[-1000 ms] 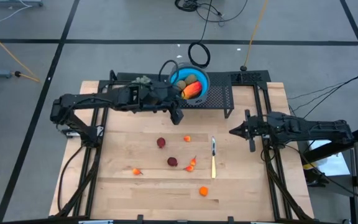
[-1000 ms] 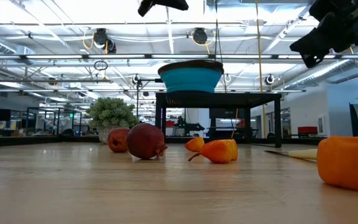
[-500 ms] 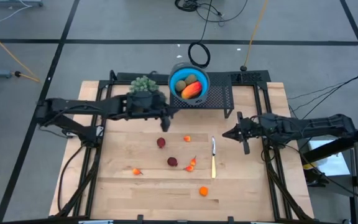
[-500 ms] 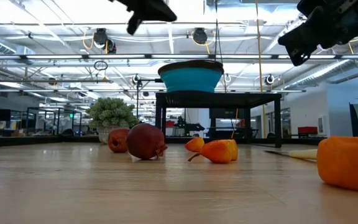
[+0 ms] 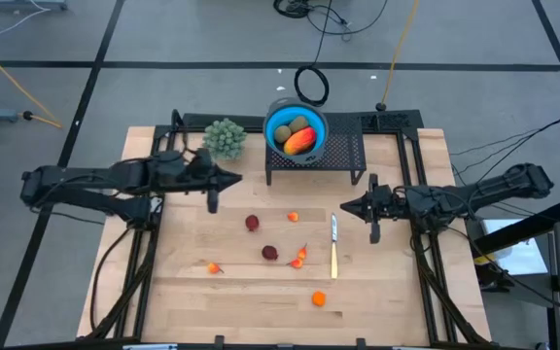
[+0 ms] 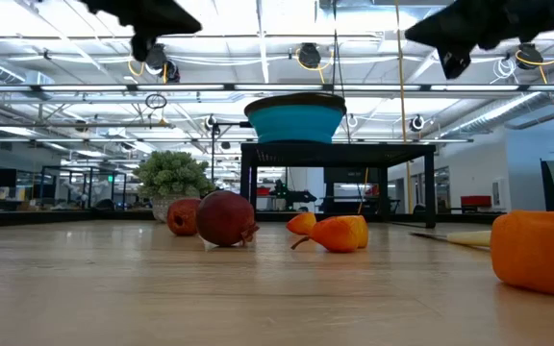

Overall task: Pick & Place Fruit
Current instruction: Put the orange into the blue strainer bowl on the shelf

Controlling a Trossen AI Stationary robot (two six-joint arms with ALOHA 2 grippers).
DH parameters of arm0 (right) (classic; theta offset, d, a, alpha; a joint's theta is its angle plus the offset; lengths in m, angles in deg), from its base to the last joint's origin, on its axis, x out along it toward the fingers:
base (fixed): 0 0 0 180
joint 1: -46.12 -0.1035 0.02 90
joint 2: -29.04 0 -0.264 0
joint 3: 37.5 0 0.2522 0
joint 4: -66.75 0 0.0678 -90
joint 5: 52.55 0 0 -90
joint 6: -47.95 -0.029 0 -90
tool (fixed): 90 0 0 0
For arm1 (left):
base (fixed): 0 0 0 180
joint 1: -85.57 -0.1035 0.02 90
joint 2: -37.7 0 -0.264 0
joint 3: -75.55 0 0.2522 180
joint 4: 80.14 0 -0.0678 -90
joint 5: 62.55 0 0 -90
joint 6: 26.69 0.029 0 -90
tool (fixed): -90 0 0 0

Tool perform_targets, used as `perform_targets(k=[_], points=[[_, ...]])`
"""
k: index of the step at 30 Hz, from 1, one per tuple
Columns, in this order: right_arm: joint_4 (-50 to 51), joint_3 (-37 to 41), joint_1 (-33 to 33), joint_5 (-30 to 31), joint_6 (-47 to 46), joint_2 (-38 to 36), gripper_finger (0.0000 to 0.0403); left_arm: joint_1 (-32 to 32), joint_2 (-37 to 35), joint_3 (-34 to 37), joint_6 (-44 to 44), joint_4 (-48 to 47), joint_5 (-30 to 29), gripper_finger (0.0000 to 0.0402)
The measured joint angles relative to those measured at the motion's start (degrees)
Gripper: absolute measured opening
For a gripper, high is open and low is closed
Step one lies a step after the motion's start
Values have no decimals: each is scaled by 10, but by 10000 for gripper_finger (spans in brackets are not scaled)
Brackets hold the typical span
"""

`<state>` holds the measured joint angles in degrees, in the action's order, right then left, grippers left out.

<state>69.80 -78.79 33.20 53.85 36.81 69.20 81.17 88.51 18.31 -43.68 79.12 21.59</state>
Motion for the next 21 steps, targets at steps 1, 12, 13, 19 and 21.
perform_targets(k=[1,12,13,19,21], points=[[1,-11,-7,10,2,10,0,0,-16,11,0,1,0,2],[103,-163,-45,30,-9,138,0,0,-164,116,4,-5,37,5],[119,-180,-49,30,-16,151,0,0,-175,125,4,-6,39,6],[217,-278,-64,28,-51,225,0,0,-229,164,5,-7,53,3],[242,-308,-70,28,-63,249,0,0,-244,172,12,-7,60,8]])
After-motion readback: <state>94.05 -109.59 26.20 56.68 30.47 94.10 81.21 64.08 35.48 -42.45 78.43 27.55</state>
